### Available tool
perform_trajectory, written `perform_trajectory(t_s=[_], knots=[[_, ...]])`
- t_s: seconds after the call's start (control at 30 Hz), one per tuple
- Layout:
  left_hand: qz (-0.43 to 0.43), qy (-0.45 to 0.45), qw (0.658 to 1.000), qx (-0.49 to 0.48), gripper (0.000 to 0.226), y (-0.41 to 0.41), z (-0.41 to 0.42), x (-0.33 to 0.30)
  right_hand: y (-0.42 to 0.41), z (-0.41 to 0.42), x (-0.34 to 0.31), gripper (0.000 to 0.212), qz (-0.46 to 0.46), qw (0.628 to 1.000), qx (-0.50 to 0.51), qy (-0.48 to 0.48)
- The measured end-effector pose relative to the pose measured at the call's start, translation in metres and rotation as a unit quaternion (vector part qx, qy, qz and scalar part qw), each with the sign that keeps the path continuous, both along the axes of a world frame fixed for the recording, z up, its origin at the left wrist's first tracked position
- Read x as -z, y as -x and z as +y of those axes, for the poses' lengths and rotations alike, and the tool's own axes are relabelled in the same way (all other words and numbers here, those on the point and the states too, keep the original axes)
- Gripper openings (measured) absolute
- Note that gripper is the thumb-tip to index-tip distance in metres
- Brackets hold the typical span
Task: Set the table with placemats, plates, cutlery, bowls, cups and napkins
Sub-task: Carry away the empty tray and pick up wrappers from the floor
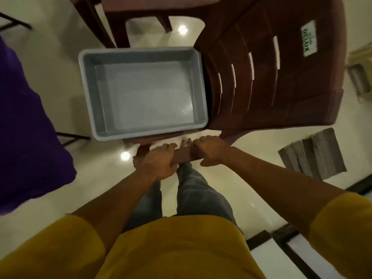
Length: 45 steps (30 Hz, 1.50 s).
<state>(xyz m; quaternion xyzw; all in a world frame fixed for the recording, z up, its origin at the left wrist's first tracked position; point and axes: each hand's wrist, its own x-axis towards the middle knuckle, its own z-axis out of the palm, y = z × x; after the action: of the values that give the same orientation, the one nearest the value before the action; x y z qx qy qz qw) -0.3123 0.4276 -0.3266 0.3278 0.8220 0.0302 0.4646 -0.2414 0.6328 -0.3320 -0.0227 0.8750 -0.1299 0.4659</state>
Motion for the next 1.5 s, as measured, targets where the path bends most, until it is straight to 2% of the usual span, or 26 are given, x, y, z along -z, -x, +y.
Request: perform_trajectory(t_s=[0.1,0.27,0.43,0.6,0.83,1.03,1.27,1.5], knots=[[-0.005,0.035,0.999,0.020,0.055,0.000,0.003,0.023,0.003,0.016,0.024,0.070,-0.022,0.999,-0.021,0.013],[-0.058,0.070,0.995,0.042,0.055,0.017,0.011,0.040,0.019,0.031,0.038,0.064,-0.081,0.995,-0.055,0.033],[-0.026,0.062,0.997,0.041,0.049,0.013,0.006,0.045,0.019,0.031,0.042,0.057,-0.065,0.996,-0.056,0.039],[-0.021,0.055,0.998,0.015,0.056,0.010,0.005,0.040,0.017,0.026,0.036,0.049,-0.055,0.997,-0.051,0.022],[0.022,0.037,0.999,0.002,0.055,0.006,-0.004,0.033,0.017,0.016,0.021,0.047,-0.029,0.998,-0.048,0.005],[0.070,0.026,0.997,-0.001,0.055,0.014,-0.034,0.019,0.026,-0.014,0.004,0.052,0.001,0.999,-0.038,0.013],[0.084,0.039,0.995,-0.038,0.056,0.016,-0.090,0.006,0.040,-0.071,-0.004,0.054,0.016,0.998,-0.063,0.009],[0.087,0.062,0.992,-0.071,0.055,0.014,-0.154,-0.001,0.058,-0.131,0.005,0.045,0.036,0.992,-0.123,0.009]])
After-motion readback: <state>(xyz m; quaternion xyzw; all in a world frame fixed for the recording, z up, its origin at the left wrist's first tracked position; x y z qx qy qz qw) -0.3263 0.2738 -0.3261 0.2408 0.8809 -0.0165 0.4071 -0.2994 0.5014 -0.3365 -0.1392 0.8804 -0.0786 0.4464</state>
